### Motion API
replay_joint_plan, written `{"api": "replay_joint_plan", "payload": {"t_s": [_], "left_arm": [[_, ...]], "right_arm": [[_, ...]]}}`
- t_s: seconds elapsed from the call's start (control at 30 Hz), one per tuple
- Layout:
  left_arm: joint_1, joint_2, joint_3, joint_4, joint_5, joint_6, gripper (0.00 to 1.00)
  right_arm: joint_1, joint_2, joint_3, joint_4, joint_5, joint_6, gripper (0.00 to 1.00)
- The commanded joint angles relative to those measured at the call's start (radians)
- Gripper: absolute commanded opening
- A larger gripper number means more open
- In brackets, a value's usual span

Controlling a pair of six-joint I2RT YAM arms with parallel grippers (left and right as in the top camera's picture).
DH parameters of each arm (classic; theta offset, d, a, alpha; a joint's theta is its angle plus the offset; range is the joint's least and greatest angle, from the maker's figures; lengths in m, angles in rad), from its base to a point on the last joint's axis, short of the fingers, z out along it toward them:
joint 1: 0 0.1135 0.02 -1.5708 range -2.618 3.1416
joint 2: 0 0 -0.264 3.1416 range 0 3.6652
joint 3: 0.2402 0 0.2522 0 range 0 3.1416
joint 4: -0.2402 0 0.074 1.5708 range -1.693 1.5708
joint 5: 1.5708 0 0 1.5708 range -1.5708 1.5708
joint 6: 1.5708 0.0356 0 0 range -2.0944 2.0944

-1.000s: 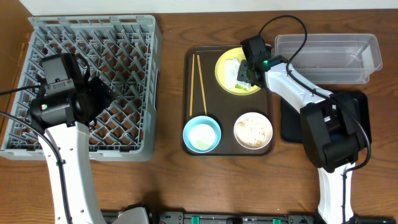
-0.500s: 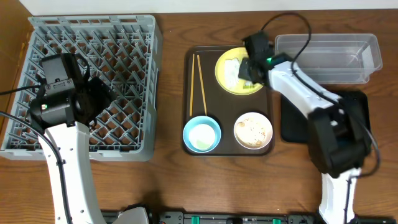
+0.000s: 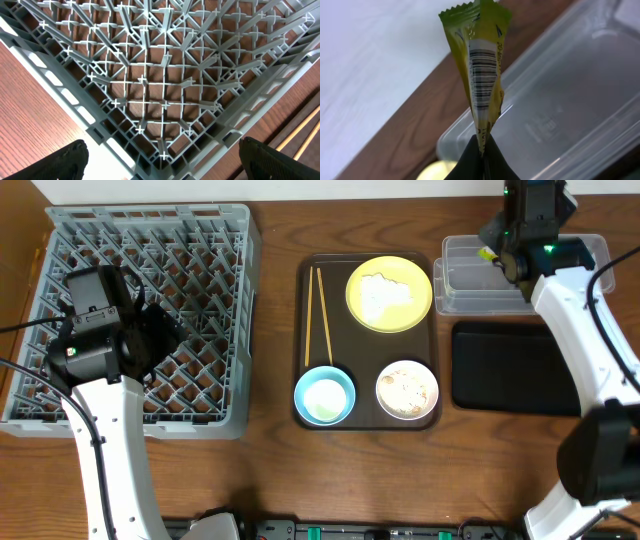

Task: Sort waste into correct bins and load items into the dishwasher
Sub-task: 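Carry the wrapper to the clear bin and release it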

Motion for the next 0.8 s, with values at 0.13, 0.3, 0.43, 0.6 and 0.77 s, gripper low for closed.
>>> {"api": "replay_joint_plan", "payload": {"t_s": [0.13, 0.3, 0.43, 0.6, 0.77], "left_arm": [[0.005, 0.002, 0.003, -0.003, -0.008, -0.009, 0.98], [0.005, 0.002, 0.003, -0.003, -0.008, -0.009, 0.98], [0.005, 0.002, 0.003, -0.003, -0.008, -0.009, 0.98], [0.005, 0.002, 0.003, -0.003, -0.008, -0.009, 0.98], [0.005, 0.002, 0.003, -0.003, -0.008, -0.009, 0.98]], "right_arm": [[-0.039, 0.115, -0.009, 0.098, -0.072, 0.174, 0.39], [-0.021, 0.068, -0.009, 0.075, -0.113, 0.152, 0.48], [0.000, 0.003, -0.009, 0.072, -0.116, 0.140, 0.74], [0.080, -0.069, -0.009, 0.074, -0.182, -0.019, 0.79], [0.223, -0.060, -0.009, 0.152, -0.330, -0.369, 0.91]]}}
